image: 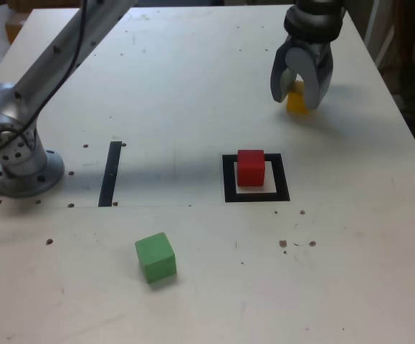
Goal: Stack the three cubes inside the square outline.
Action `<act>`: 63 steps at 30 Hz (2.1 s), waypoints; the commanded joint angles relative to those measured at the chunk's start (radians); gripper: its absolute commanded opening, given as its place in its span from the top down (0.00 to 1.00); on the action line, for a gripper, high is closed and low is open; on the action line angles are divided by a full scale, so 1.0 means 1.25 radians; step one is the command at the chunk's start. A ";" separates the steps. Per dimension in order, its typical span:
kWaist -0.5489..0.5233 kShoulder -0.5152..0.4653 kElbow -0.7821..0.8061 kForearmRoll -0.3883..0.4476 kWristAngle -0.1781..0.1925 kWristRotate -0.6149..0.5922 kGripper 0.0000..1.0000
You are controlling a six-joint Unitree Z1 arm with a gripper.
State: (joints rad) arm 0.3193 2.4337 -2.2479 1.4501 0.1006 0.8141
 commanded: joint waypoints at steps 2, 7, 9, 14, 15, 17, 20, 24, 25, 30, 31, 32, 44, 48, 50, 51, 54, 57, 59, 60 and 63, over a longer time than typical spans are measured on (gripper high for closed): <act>0.004 -0.002 0.002 -0.003 -0.006 0.001 0.65; 0.005 -0.002 0.003 -0.003 -0.012 0.002 0.69; 0.005 -0.003 0.003 -0.003 -0.012 0.002 0.70; 0.004 -0.013 0.008 -0.006 -0.005 -0.004 0.72; 0.003 -0.018 0.009 -0.006 -0.002 -0.007 0.72; 0.000 -0.032 0.011 -0.006 0.006 -0.015 0.72; -0.007 -0.059 0.012 0.000 0.015 -0.030 0.72; -0.023 -0.108 0.022 0.013 0.013 -0.051 0.72; -0.028 -0.120 0.026 0.017 0.012 -0.057 0.72; -0.071 -0.177 0.059 0.033 0.008 -0.098 0.72; -0.082 -0.189 0.071 0.035 0.008 -0.108 0.72; -0.092 -0.202 0.087 0.036 0.007 -0.118 0.72; -0.239 -0.381 0.334 0.039 0.027 -0.342 0.72; -0.295 -0.400 0.371 0.038 0.031 -0.442 0.72; -0.318 -0.408 0.385 0.036 0.030 -0.490 0.72; -0.327 -0.412 0.392 0.035 0.030 -0.513 0.72; -0.348 -0.418 0.402 0.029 0.023 -0.569 0.72; -0.355 -0.417 0.405 0.024 0.013 -0.604 0.72; -0.355 -0.414 0.405 0.020 0.004 -0.616 0.72; -0.354 -0.410 0.404 0.016 -0.003 -0.620 0.72; -0.349 -0.403 0.403 0.001 -0.016 -0.619 0.72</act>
State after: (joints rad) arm -0.1222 1.9206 -1.7433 1.4595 0.0861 0.0378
